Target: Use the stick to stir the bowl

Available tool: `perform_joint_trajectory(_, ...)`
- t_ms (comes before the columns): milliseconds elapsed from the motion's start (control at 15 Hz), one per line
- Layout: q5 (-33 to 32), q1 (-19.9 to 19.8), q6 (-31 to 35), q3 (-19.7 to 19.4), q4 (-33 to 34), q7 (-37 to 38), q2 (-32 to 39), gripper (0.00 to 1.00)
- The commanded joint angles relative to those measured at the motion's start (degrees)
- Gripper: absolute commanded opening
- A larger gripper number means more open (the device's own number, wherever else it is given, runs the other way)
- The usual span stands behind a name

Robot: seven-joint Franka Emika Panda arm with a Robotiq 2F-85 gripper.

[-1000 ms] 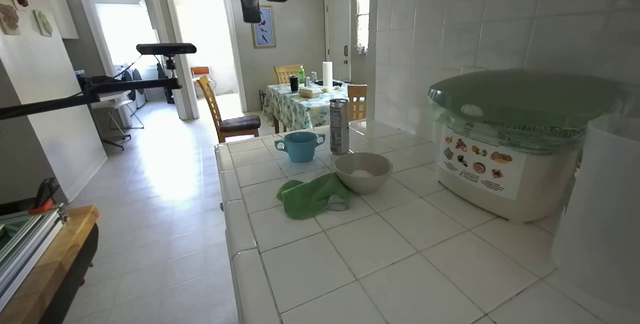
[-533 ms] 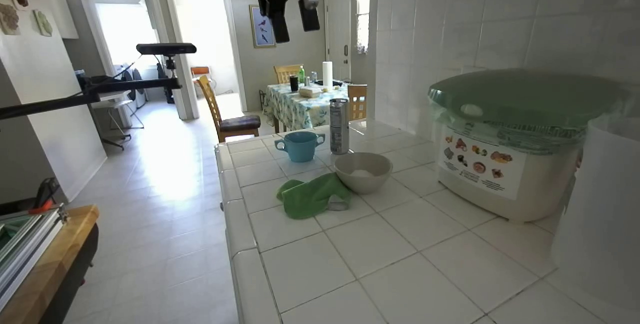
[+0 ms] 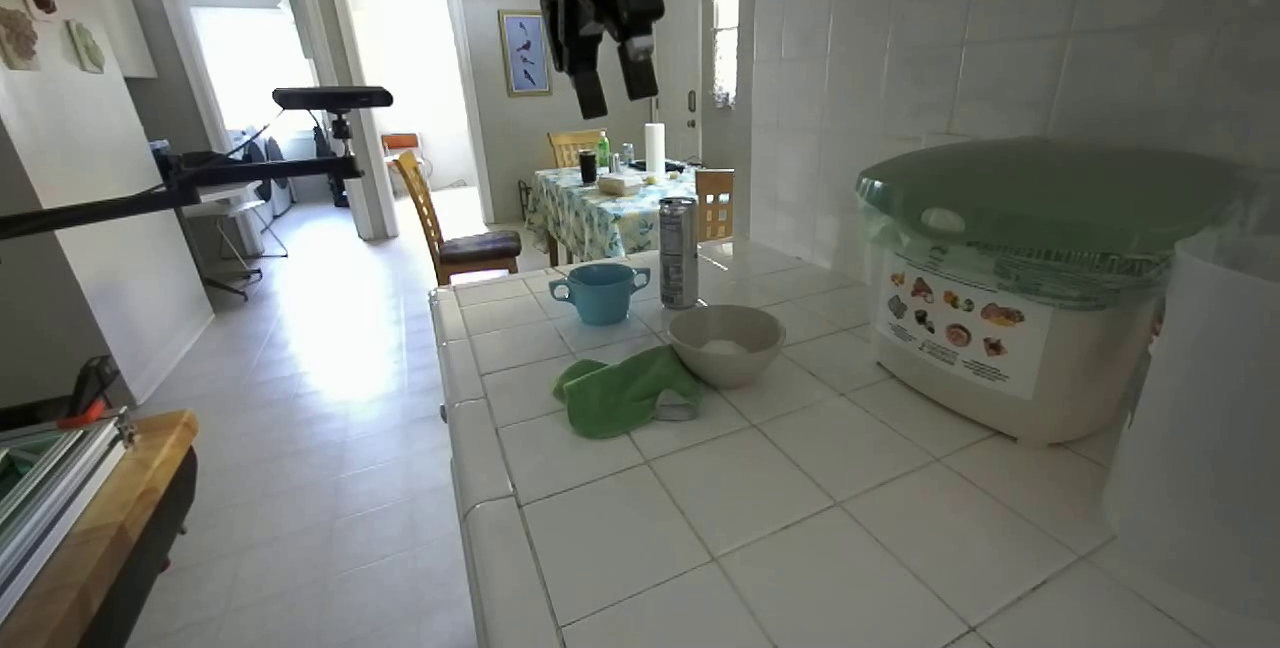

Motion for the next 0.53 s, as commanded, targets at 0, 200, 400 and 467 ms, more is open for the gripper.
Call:
perform_joint_trajectory(0, -0.99, -0.66, -0.19, 0.01, 0.99, 6.95, 0.05, 1.00)
perform_joint_trajectory(200, -0.03, -0.47, -0.06, -0.08, 0.22, 3.79, -0.06, 1.00)
perform_joint_trajectory(400, -0.03, -0.44, -0.06, -0.06, 0.20, 3.79, -0.06, 1.00)
perform_joint_trajectory(467, -0.03, -0.44, -0.06, -0.05, 0.20, 3.79, -0.06, 1.00)
